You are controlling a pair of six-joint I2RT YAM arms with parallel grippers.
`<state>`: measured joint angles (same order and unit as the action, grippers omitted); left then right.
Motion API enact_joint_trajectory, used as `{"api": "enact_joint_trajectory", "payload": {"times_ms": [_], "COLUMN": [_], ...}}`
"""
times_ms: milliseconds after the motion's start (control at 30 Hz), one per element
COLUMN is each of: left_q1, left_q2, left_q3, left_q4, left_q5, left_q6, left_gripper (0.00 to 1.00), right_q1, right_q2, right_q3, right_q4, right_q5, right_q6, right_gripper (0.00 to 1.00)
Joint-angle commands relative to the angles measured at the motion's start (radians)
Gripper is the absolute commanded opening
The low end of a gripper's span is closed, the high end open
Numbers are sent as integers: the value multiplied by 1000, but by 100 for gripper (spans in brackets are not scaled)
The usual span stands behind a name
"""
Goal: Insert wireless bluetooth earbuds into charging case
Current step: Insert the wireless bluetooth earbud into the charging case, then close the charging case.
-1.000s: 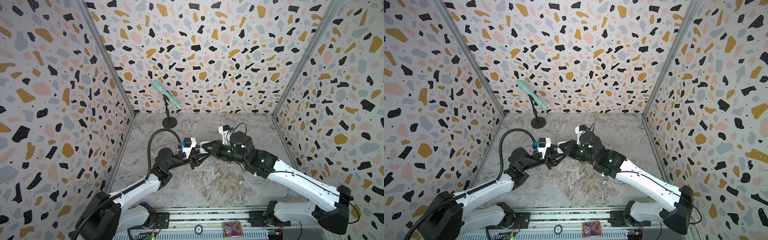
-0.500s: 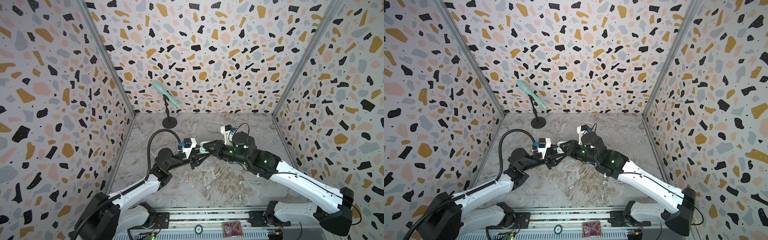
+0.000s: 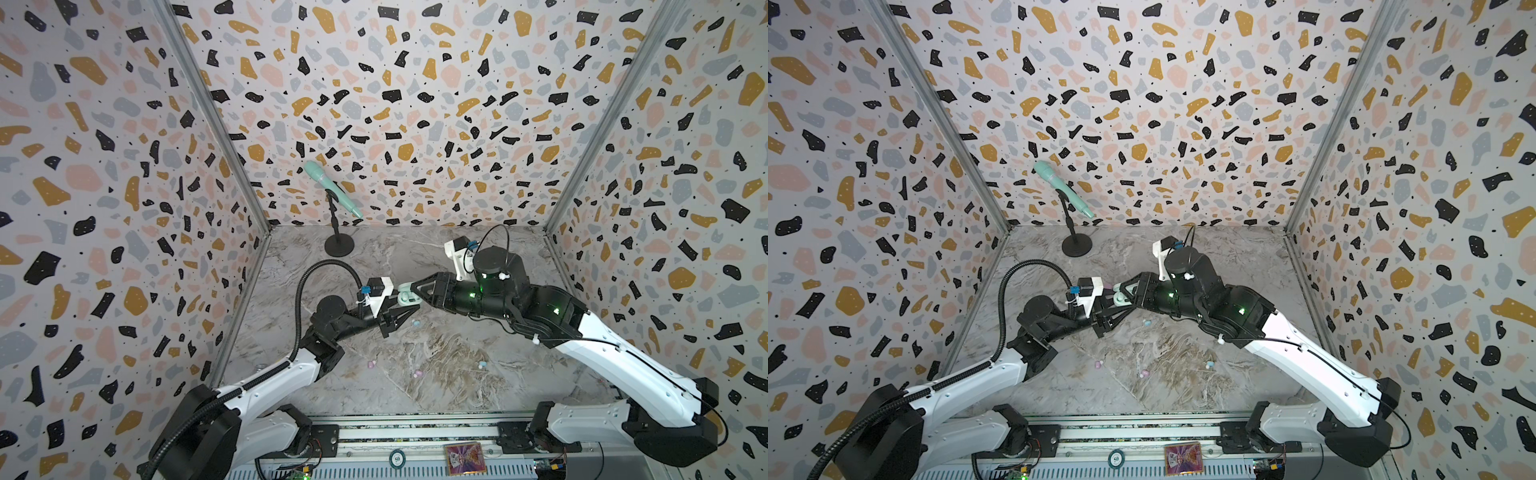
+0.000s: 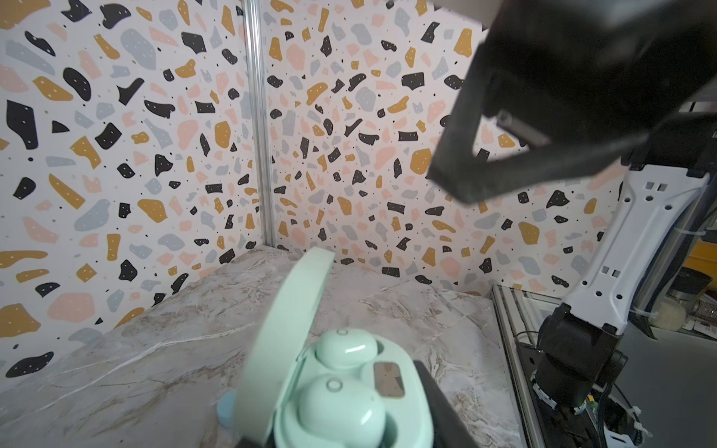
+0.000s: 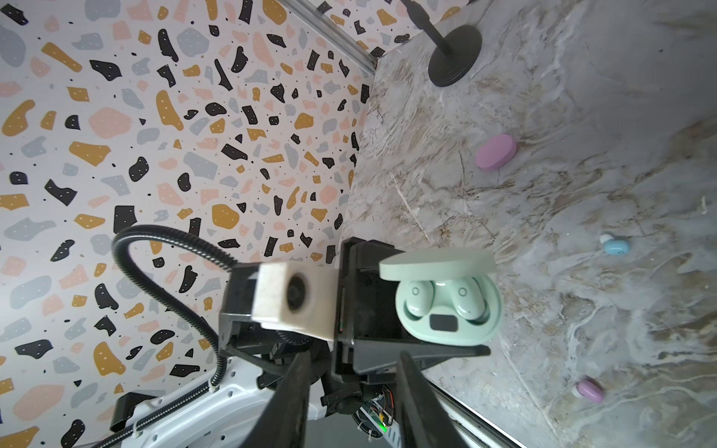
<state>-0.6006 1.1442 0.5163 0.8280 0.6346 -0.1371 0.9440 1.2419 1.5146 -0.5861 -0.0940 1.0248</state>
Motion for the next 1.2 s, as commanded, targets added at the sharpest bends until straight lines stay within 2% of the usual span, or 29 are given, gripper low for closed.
{"api": "enact_joint_trajectory", "payload": {"times_ms": [0,200,367,567,767,900,1000,1167], "left_q1": [1,-5,-6,-5,-5,-5,-5,-5], "left_q2": [-24,-47,-46,-44,-59,-74,-80,-80], "left_q3": [3,-4,2,7,-1,-8,-3,4], "left_q4": [-20,-58,-58,-61,-51,-48,-73,-115], "left_q5": [17,24,25,21,19,19,22,26], "left_q6": [52,77,77,88,82,75,91,114], "left_gripper": [36,36,36,36,36,36,36,36], "right_q1": [-64,-144,-137,-47,24,21,6,4], "right_q2": [47,197,286,261,171,157,164,214], "right_q3": [77,194,245,220,73,56,54,139], "right_q4": [-113,-171,-191,-241,-229,-239,-227,-255], "right_q5": [-19,-95,-154,-102,-40,8,0,16], "right_q6": [-102,-215,-251,-219,-117,-113,-115,-149], "right_gripper": [41,43,42,41,41,44,47,61]}}
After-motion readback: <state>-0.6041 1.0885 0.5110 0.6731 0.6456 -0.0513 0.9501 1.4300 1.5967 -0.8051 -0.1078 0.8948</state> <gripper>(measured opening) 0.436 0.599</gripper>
